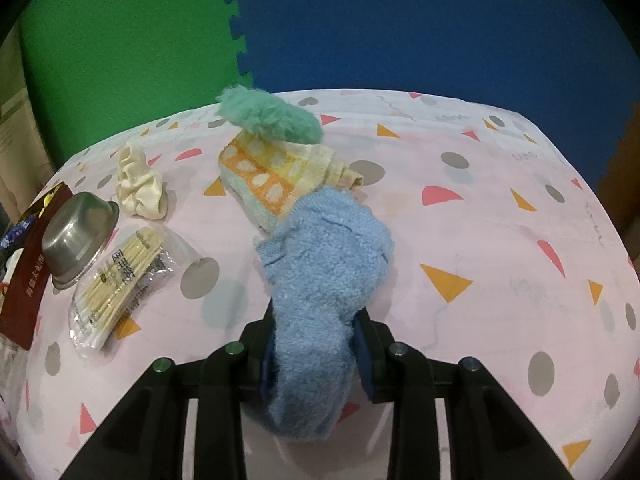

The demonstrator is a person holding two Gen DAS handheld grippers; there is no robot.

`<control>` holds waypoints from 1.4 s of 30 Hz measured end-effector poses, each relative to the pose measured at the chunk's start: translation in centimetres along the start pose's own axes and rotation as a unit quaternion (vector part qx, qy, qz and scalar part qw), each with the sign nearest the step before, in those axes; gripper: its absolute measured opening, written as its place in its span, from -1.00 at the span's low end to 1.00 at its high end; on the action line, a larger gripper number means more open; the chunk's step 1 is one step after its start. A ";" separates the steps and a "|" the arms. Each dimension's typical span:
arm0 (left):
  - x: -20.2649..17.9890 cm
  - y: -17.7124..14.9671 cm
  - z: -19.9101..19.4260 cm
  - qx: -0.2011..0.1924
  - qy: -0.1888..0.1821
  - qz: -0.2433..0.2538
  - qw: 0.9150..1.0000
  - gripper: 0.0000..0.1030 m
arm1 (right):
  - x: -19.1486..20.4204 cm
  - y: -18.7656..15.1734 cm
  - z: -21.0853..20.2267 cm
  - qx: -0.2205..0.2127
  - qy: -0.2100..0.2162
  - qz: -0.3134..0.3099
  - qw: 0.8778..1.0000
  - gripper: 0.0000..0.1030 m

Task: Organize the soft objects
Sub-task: 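Carry the light blue sock into the tin tray and release it with the right tool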

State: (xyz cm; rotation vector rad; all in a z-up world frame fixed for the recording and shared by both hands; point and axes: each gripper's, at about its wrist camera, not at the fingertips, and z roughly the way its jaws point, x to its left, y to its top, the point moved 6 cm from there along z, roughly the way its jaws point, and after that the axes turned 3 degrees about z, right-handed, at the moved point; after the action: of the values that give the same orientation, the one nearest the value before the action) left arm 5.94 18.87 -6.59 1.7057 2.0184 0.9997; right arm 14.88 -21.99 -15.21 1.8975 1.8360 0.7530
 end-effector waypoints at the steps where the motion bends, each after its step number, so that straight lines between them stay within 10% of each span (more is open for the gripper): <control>1: 0.1 0.0 0.1 0.000 0.001 0.000 1.000 0.70 | 0.2 0.0 -0.3 0.000 0.000 0.000 1.000 -0.42; 17: 3.2 -0.2 0.7 0.009 0.027 -0.051 0.998 0.71 | 7.1 0.5 -4.0 0.000 0.030 -0.065 0.997 -0.43; 42: 10.4 -0.6 0.6 0.000 0.108 -0.170 0.980 0.73 | 27.2 1.6 -7.3 -0.002 0.200 -0.179 0.963 -0.43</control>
State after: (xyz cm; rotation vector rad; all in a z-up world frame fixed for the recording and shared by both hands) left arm 3.41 28.89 -5.39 1.2343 2.3415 1.0995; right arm 11.48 4.34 -5.61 1.4166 2.3295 1.0611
